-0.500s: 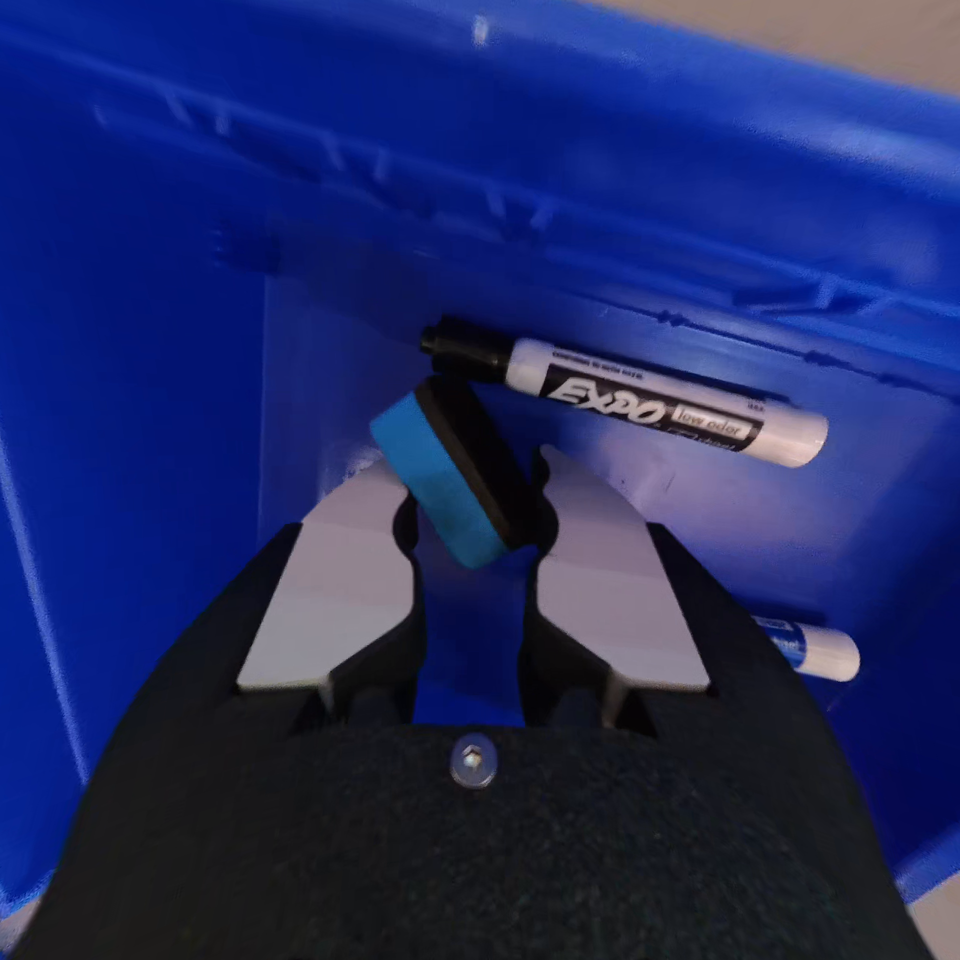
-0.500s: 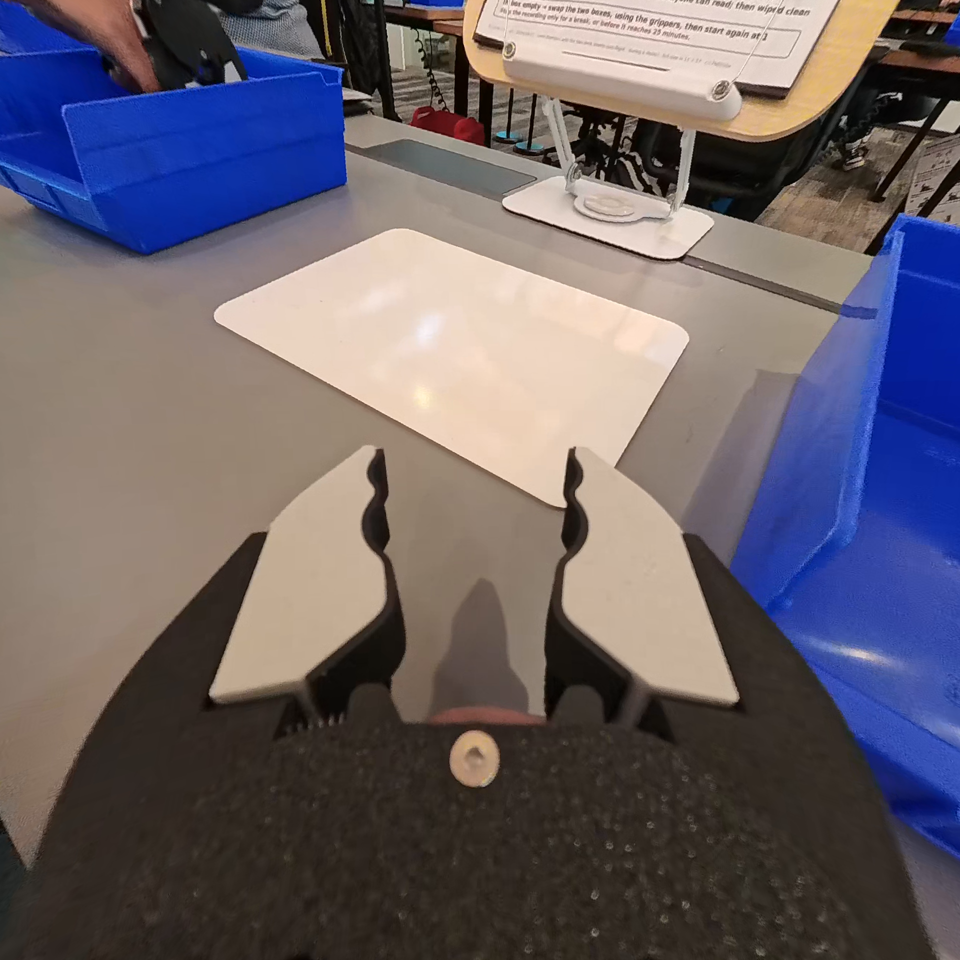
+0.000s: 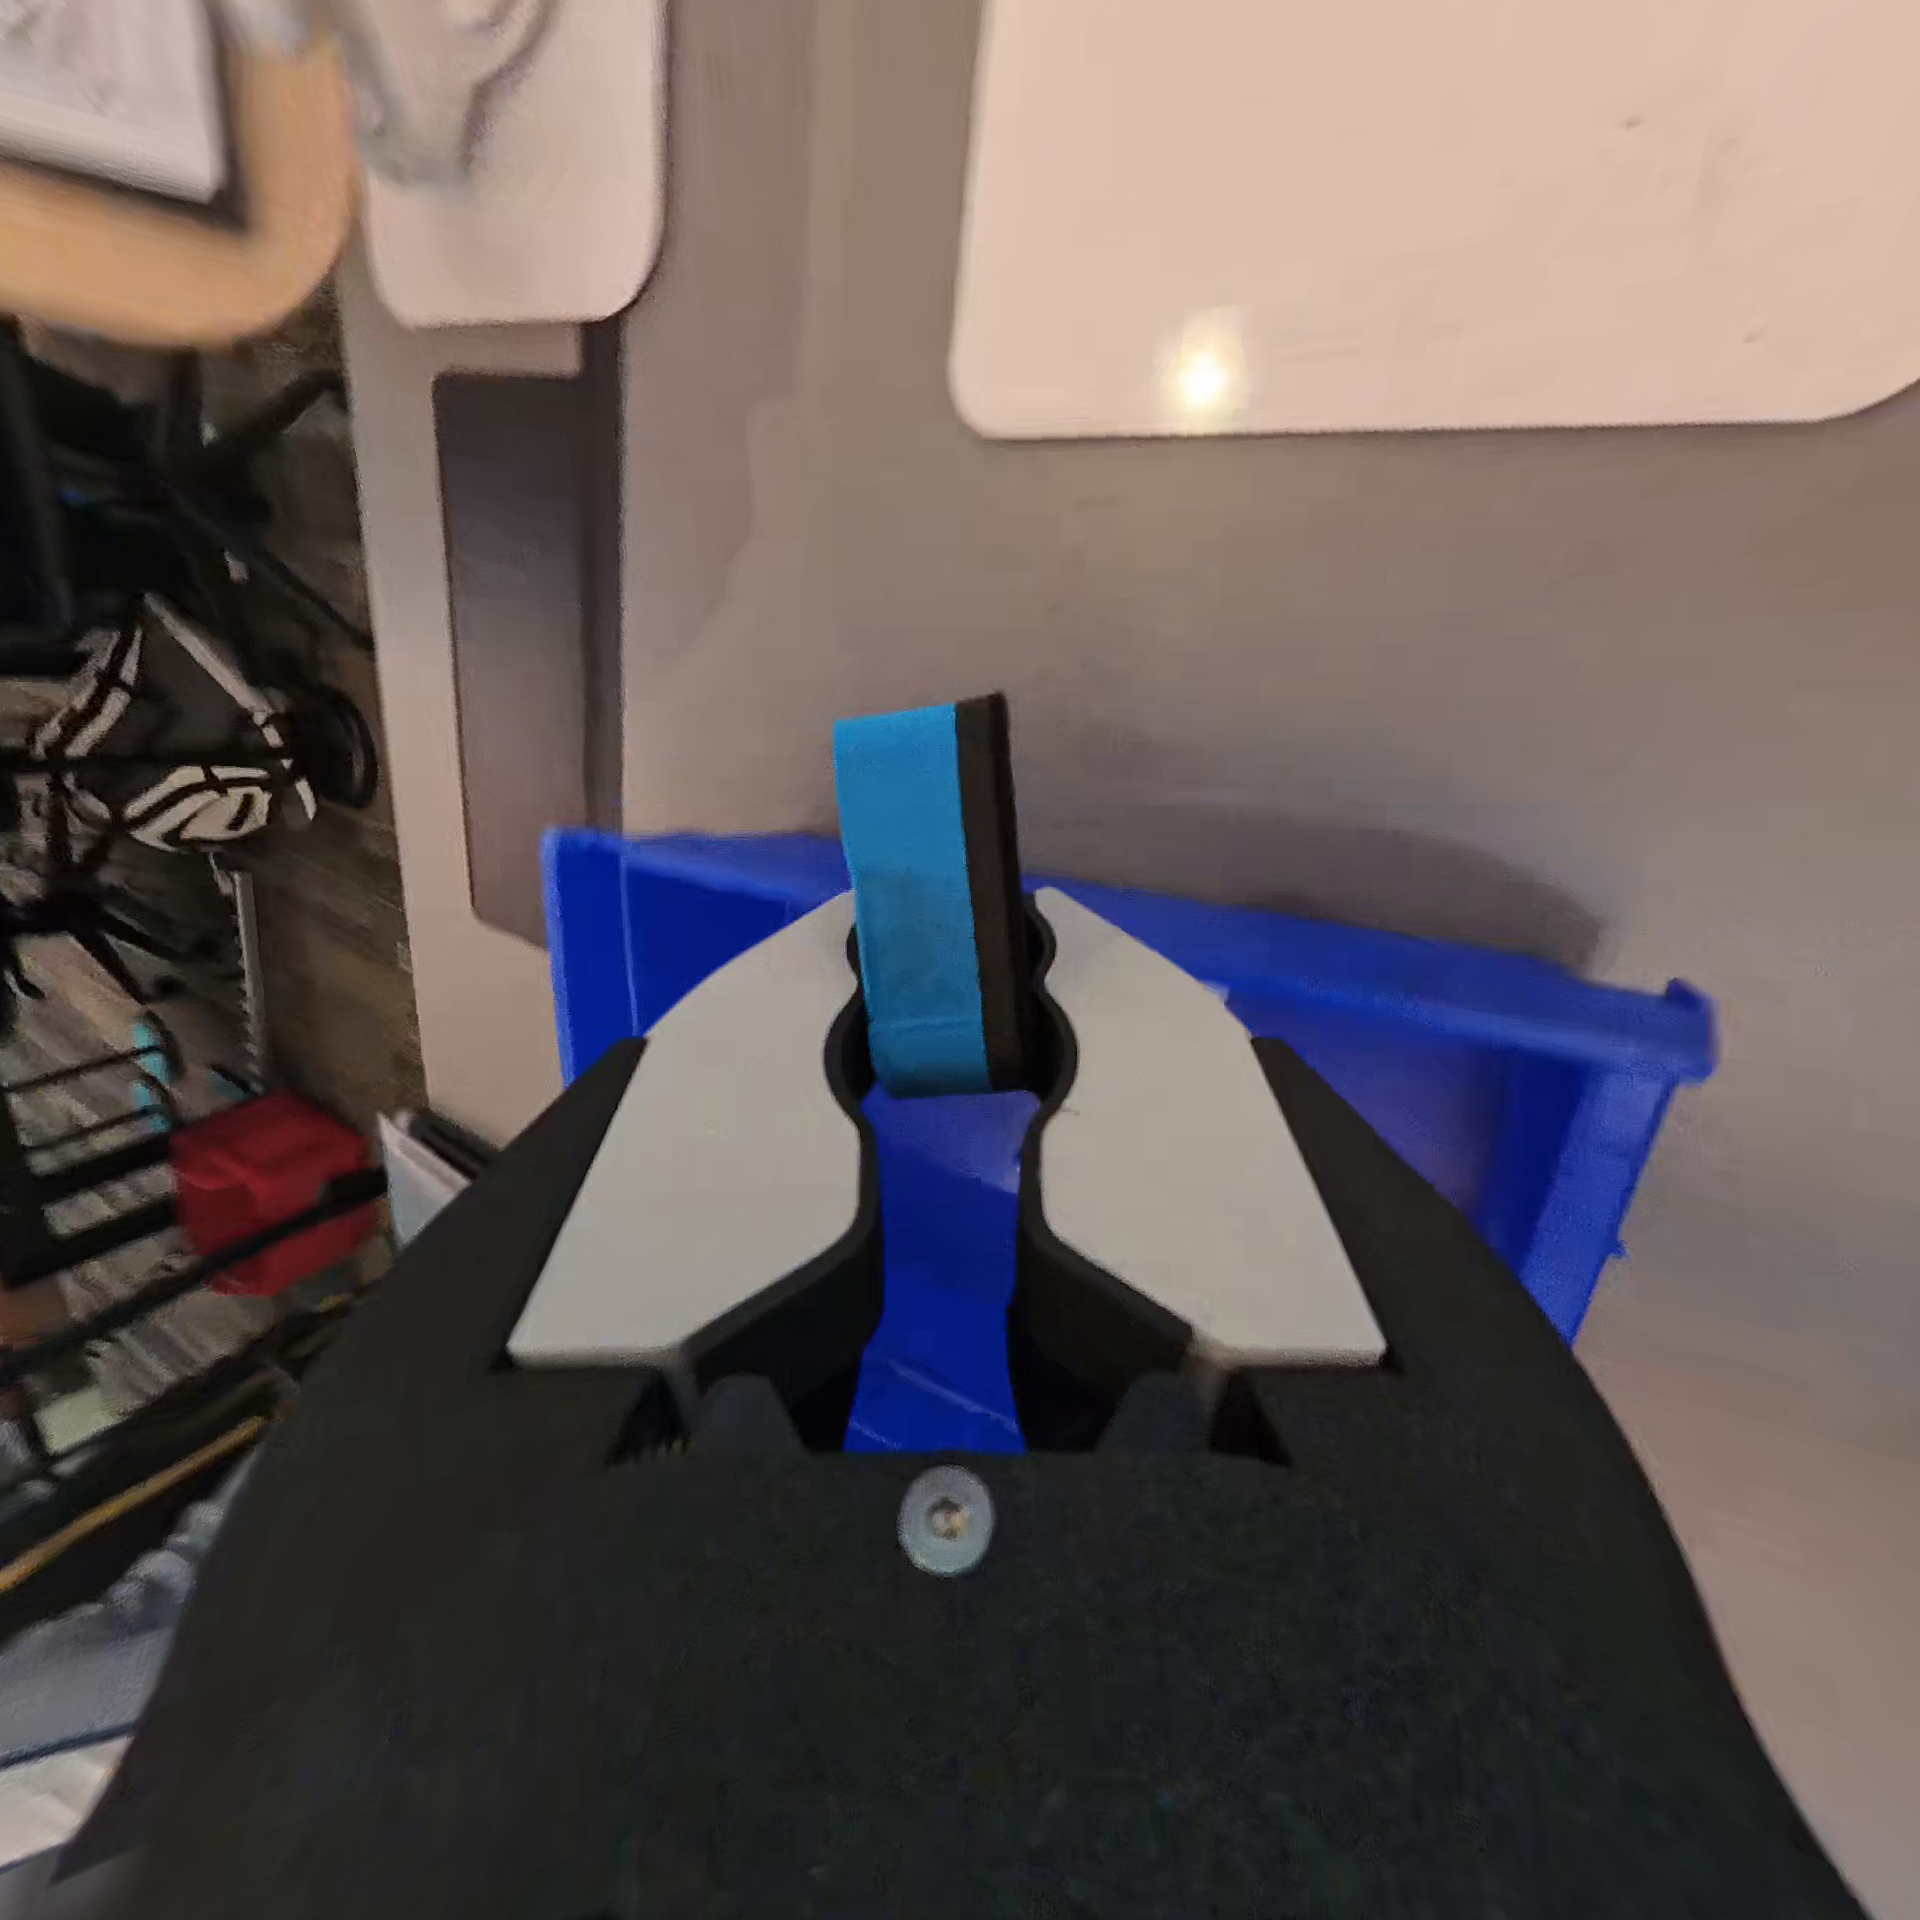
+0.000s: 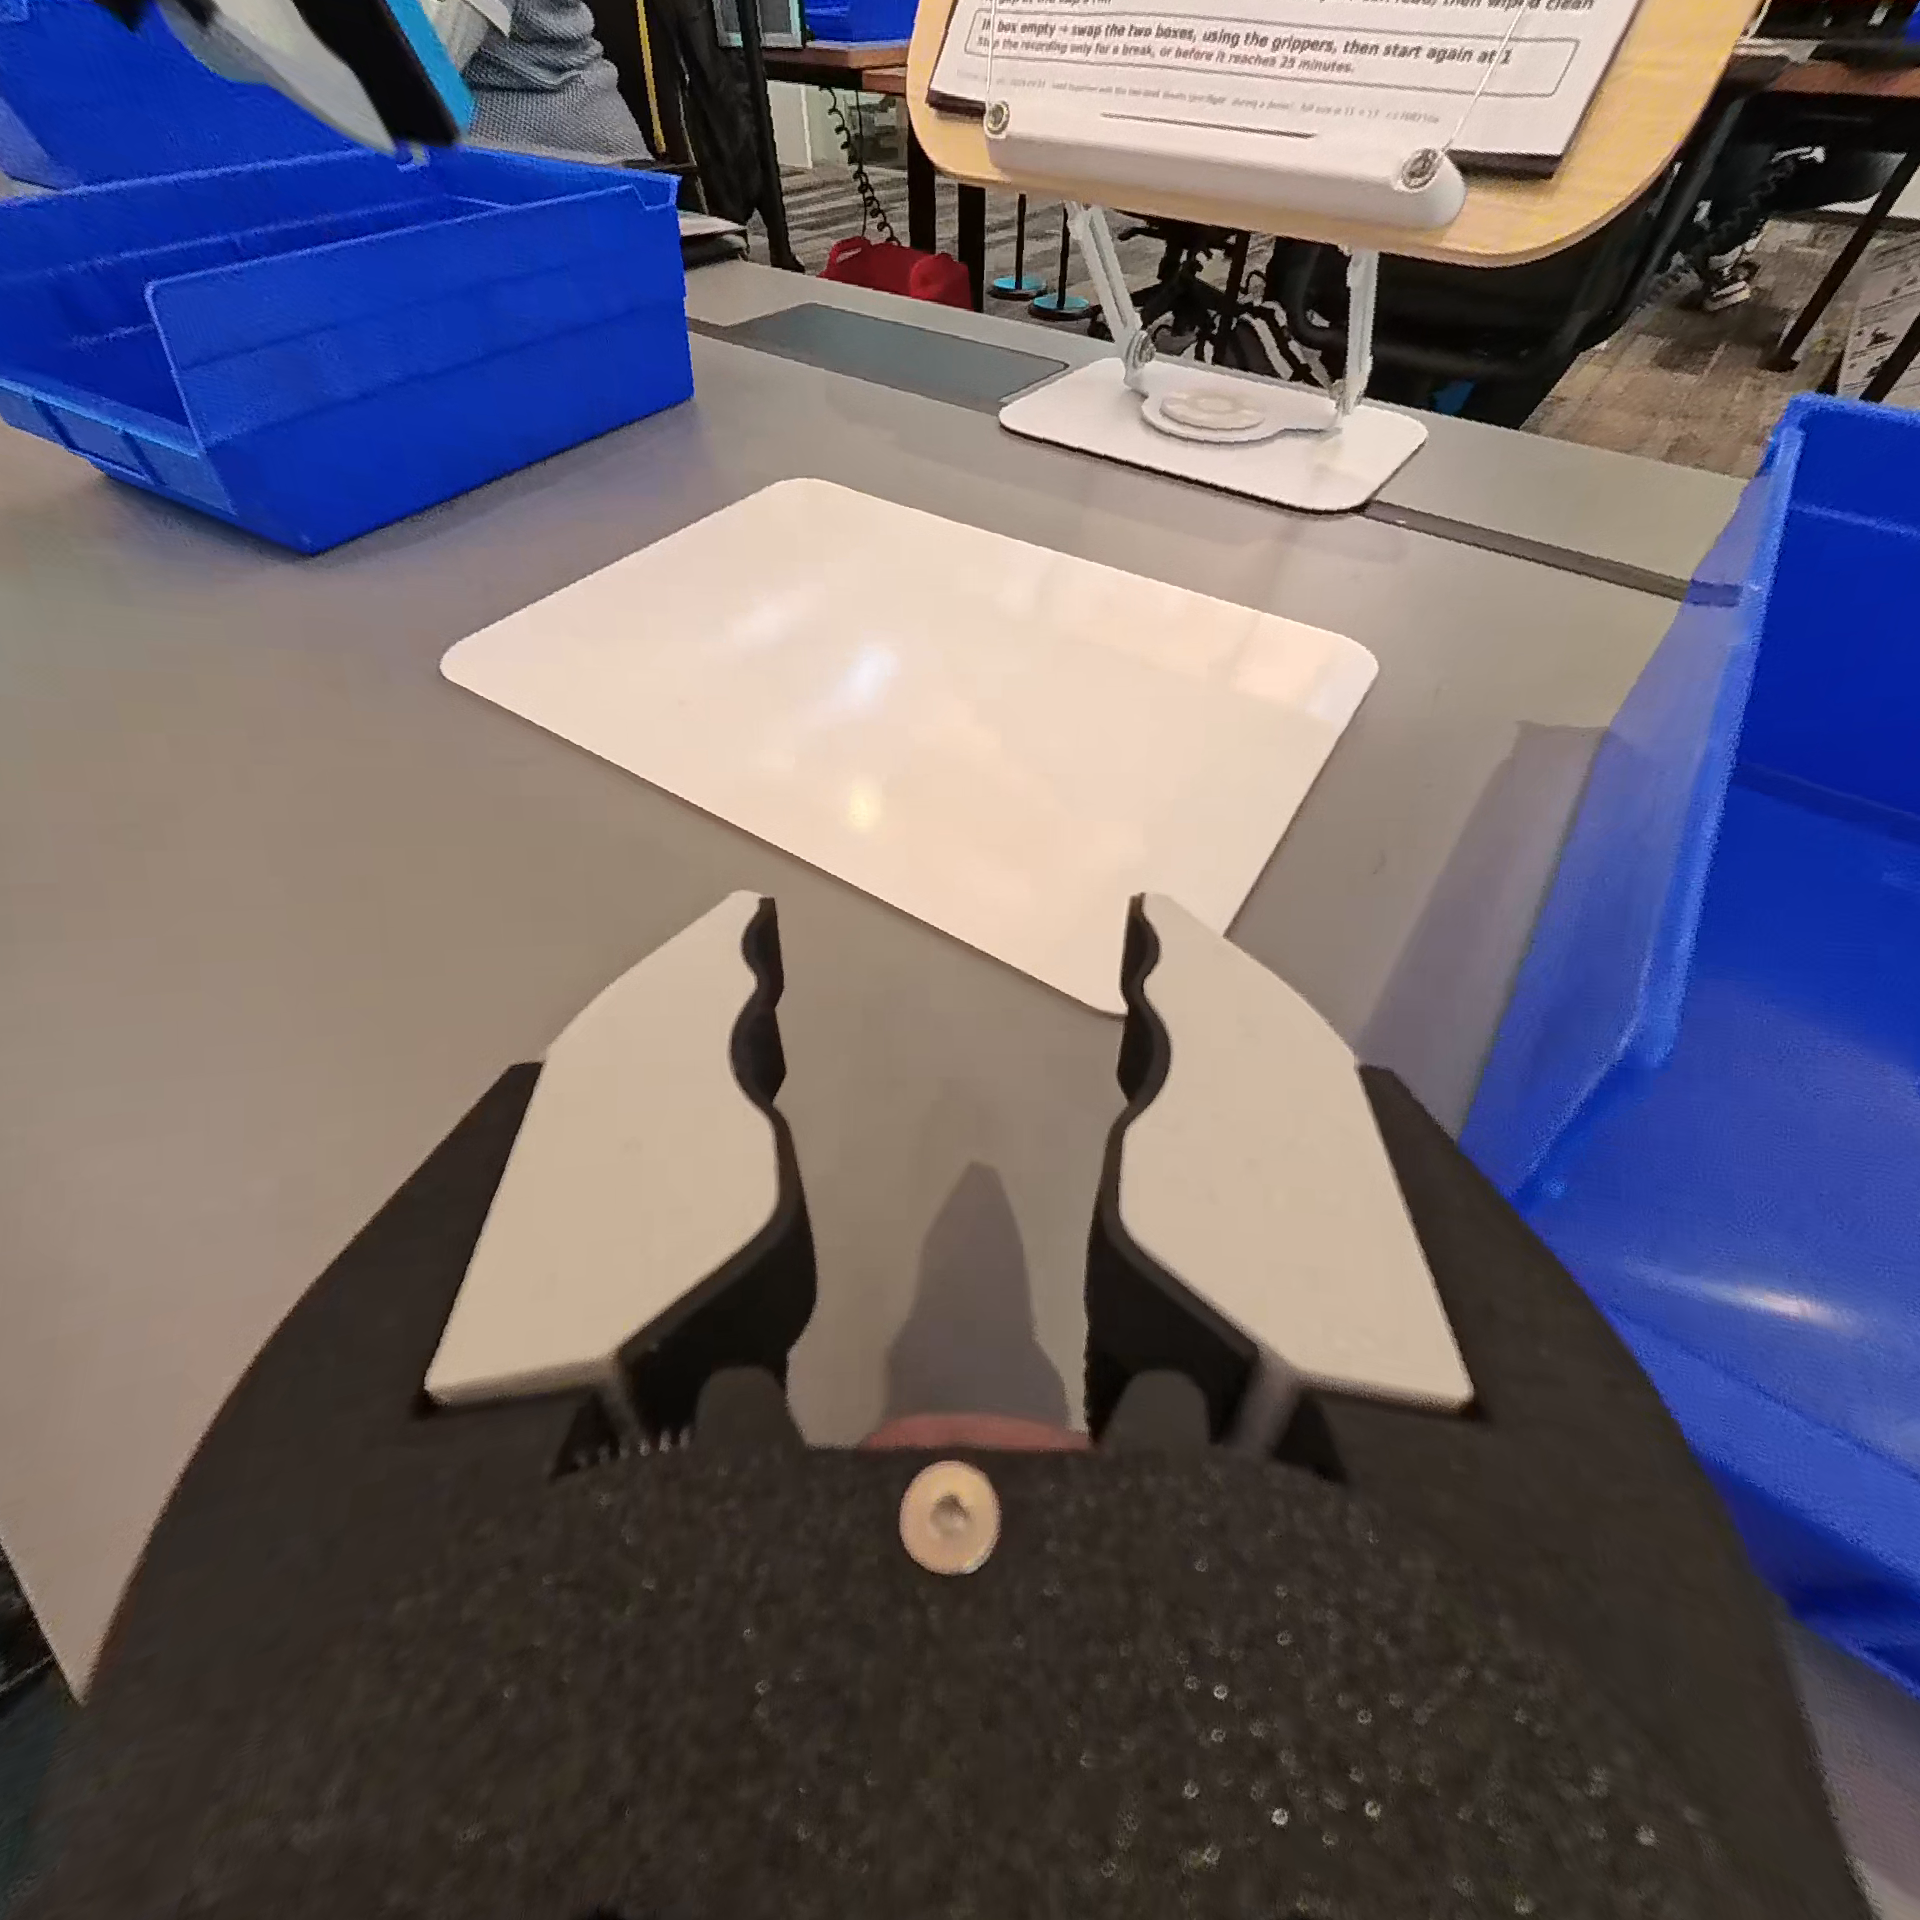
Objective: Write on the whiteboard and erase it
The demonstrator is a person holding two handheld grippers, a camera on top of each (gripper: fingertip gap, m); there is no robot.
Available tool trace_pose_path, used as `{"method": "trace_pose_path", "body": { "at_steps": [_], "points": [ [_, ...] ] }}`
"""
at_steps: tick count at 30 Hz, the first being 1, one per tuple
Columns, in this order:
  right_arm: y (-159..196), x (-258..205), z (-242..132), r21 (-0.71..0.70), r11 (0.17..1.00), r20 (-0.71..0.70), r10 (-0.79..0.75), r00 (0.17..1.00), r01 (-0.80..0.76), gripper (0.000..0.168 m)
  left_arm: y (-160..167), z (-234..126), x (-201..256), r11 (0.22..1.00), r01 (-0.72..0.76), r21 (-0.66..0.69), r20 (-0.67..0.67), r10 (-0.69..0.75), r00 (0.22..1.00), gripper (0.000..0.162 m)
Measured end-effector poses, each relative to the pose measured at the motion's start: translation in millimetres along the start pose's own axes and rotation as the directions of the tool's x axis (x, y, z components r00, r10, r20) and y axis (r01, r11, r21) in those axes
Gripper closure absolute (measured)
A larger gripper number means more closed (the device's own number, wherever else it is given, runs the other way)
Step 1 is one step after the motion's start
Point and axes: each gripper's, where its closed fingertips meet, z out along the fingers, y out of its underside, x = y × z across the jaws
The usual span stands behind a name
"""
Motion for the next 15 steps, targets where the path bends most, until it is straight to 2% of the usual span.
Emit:
{"method": "trace_pose_path", "body": {
  "at_steps": [4, 8, 10, 15],
  "points": [
    [-3.0, -5.7, 3.5, 0.005, 1.0, 0.022, -0.006, 1.0, 0.006, 0.106, -34.9, 45.0, 25.6, 0.977, -0.16, -0.141, -0.111, 0.145, 0.983, 0.137],
    [-1.7, -11.4, 6.4, -0.005, 1.0, 0.035, -0.027, 0.999, 0.027, 0.106, -32.4, 87.8, 30.3, 0.921, -0.276, -0.277, -0.221, 0.219, 0.951, 0.137],
    [-0.5, -12.6, 6.1, -0.011, 0.999, 0.035, -0.038, 0.999, 0.039, 0.106, -28.9, 100.4, 35.8, 0.898, -0.325, -0.298, -0.28, 0.243, 0.929, 0.137],
    [2.4, -11.0, 0.6, -0.014, 0.999, 0.023, -0.037, 0.999, 0.037, 0.106, -29.2, 114.7, 45.2, 0.862, -0.404, -0.306, -0.302, 0.315, 0.9, 0.136]
  ]
}}
